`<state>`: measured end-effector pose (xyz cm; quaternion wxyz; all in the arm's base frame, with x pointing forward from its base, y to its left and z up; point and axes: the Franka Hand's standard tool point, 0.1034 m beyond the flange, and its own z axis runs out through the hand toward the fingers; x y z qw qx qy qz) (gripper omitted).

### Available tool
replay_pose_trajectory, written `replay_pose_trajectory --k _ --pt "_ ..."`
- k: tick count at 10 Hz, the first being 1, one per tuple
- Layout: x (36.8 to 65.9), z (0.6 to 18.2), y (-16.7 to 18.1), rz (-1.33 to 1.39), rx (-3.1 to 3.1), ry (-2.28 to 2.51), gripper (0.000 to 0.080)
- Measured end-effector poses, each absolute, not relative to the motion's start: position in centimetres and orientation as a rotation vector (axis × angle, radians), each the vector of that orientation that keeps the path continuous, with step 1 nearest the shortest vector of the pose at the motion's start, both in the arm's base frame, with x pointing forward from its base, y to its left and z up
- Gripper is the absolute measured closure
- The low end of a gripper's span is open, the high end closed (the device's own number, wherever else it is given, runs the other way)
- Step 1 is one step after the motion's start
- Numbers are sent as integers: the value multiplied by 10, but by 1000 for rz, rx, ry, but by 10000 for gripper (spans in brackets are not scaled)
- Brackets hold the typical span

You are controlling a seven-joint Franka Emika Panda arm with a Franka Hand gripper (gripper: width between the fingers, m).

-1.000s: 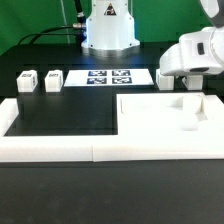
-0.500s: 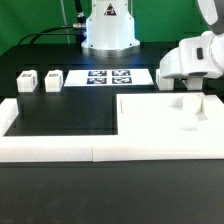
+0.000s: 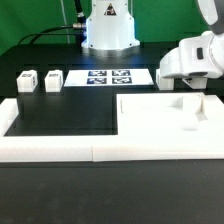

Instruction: Assemble square table

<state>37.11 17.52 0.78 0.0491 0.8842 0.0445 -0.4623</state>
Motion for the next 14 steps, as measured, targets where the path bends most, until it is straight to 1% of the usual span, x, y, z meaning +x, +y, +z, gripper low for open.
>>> replay_pose_trajectory --k 1,2,3,4,6,7,8,9,10,11,12,13,14 --pt "371 8 175 -1409 2694 136 511" --pt "376 19 171 -1444 2686 190 510" --pt "398 50 163 -1439 2708 232 510" --pt "414 72 156 -1383 2755 235 509" --pt "433 116 140 -1356 2788 243 509" --pt "437 125 135 -1323 2796 254 509" --pt "445 121 139 -1225 2851 255 509" --pt "450 120 140 -1094 2912 252 509" --pt "449 122 140 -999 2948 251 509" --pt "457 123 138 -938 2980 284 509" --pt "488 132 131 -838 3031 302 509" --pt "517 147 125 -726 3075 289 509" --pt "545 155 124 -552 3122 277 509"
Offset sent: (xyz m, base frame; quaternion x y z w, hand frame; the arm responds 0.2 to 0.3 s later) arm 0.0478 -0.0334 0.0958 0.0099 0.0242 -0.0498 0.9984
